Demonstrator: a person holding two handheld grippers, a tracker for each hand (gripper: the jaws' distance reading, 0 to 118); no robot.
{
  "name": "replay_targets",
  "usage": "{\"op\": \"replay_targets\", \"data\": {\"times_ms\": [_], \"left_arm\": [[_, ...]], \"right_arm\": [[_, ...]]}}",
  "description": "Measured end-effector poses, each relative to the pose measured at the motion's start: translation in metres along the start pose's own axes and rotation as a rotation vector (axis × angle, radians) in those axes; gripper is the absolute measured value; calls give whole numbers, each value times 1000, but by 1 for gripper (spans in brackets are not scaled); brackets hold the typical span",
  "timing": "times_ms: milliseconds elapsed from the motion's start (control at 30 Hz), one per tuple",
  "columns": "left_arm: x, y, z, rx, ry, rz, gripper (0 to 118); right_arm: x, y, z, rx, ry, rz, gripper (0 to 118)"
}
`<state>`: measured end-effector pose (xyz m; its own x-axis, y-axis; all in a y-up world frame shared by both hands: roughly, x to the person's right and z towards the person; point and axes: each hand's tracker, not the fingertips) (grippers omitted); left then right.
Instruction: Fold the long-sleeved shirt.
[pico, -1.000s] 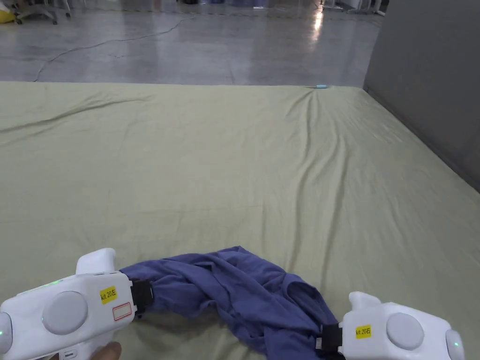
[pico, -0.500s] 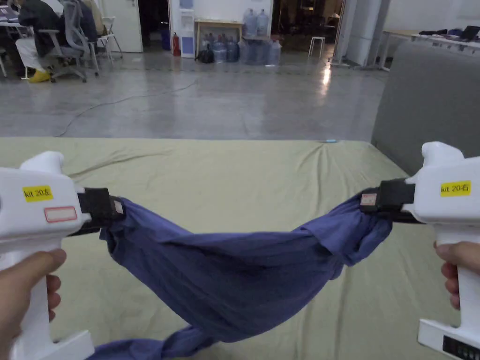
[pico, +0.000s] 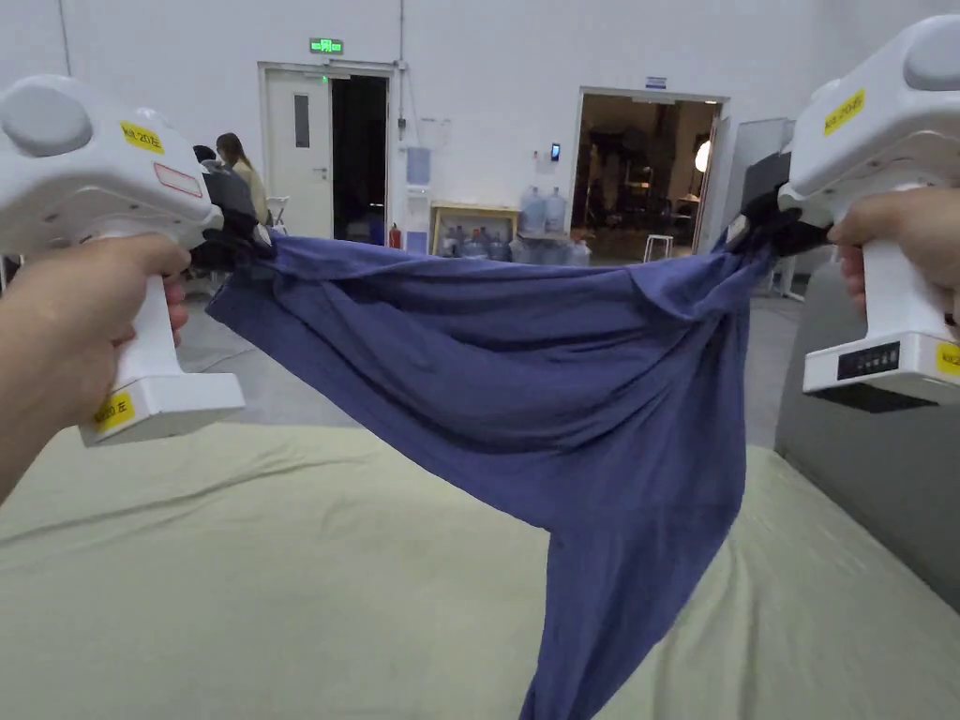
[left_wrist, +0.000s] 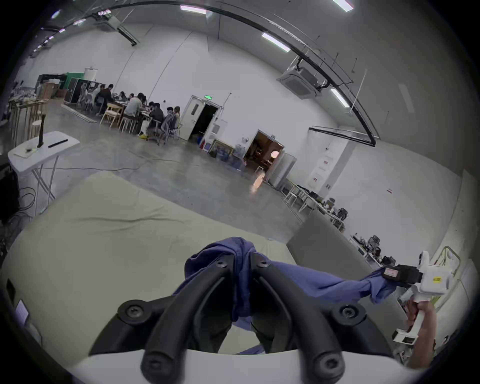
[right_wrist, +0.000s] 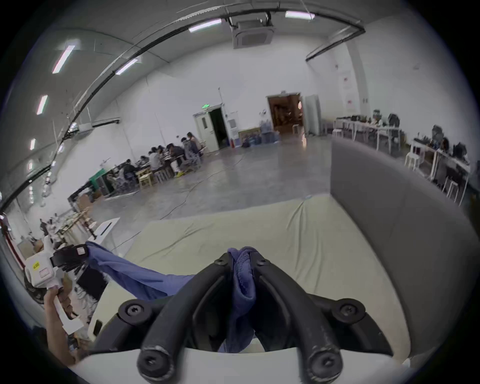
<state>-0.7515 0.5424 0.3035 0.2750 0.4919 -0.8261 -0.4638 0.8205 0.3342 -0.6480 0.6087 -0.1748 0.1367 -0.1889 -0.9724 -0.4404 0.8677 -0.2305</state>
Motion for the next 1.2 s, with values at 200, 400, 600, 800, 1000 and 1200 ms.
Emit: {"op": "replay_targets", "data": {"times_ms": [200, 400, 600, 800, 1000, 1200], "left_arm": [[4, 25, -28, 29, -40, 41, 4], [4, 13, -58, 8, -53, 65, 4], [-49, -86, -113, -227, 25, 20, 4], [-130, -270, -149, -518, 90, 114, 4], [-199, -406, -125, -728, 192, 159, 4], [-212, -442, -57, -743, 164, 96, 4]], "right_arm": [[7, 45, 4, 93, -7, -77, 6], [17, 39, -15, 130, -27, -86, 6], [54, -78, -88, -46, -51, -34, 6], [105, -284, -150, -288, -29, -100, 6], [157, -450, -141, -491, -51, -264, 6], [170, -516, -79, -561, -77, -234, 6]]}}
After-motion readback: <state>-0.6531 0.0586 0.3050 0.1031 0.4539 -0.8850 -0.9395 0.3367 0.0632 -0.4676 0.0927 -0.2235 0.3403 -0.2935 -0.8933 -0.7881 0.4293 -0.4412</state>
